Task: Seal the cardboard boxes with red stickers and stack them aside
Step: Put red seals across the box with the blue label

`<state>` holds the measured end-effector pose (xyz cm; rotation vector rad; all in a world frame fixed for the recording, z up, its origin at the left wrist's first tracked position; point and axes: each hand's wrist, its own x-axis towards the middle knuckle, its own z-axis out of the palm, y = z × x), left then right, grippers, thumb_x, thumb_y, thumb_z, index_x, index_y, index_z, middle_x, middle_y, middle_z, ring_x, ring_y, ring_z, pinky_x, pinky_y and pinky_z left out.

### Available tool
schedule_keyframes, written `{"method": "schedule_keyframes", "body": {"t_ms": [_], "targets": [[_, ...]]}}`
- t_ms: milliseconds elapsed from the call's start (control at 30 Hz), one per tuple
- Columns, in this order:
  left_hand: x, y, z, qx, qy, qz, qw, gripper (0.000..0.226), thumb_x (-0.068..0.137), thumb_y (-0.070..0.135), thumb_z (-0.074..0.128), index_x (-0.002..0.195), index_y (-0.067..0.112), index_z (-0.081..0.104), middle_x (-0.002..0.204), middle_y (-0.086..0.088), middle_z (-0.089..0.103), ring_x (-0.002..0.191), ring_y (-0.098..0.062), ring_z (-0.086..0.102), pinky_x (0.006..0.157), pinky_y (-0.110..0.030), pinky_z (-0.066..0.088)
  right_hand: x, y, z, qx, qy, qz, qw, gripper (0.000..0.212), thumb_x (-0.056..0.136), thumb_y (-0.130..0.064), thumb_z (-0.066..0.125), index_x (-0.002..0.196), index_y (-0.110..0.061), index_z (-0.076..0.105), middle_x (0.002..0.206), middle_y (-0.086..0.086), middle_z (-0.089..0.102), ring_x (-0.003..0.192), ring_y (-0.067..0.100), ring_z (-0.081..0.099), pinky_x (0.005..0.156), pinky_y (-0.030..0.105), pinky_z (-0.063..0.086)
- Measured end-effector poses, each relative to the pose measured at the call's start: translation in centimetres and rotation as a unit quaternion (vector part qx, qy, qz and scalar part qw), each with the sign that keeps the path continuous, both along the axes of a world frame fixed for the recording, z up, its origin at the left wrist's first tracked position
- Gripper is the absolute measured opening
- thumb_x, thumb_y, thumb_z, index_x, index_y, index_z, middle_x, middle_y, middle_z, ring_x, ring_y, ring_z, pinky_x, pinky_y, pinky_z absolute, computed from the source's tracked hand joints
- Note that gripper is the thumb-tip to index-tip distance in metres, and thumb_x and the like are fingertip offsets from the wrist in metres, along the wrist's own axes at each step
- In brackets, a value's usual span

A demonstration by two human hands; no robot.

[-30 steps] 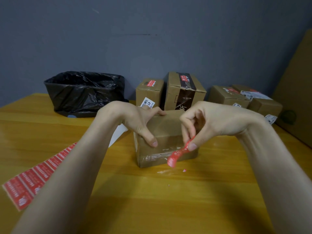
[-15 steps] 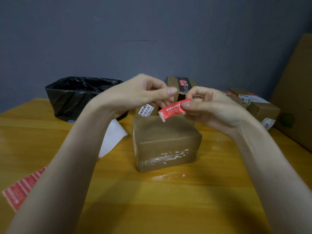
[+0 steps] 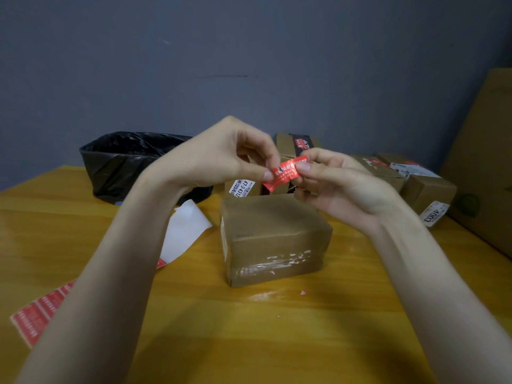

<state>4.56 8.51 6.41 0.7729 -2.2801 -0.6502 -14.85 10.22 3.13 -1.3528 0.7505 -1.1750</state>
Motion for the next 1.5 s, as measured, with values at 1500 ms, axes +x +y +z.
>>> {"method": "schedule_keyframes", "body": {"t_ms": [1500], "targets": [[1.3, -2.1, -1.9, -0.031, 0.145, 0.235, 0.960, 0.033, 0.080, 0.004, 0.069, 0.073, 0.025, 0.044, 0.061, 0.006, 0.059, 0.066, -0.018, 0.062, 0.076, -0.045, 0.054, 8.7, -2.9, -0.4, -0.011, -0.070, -0.173, 0.982, 0.016, 0.094, -0.001, 0.048, 0.084, -0.013, 0.050, 0.082, 0.010, 0.057, 0.064, 0.010, 0.056, 0.057, 0.022, 0.055]]}}
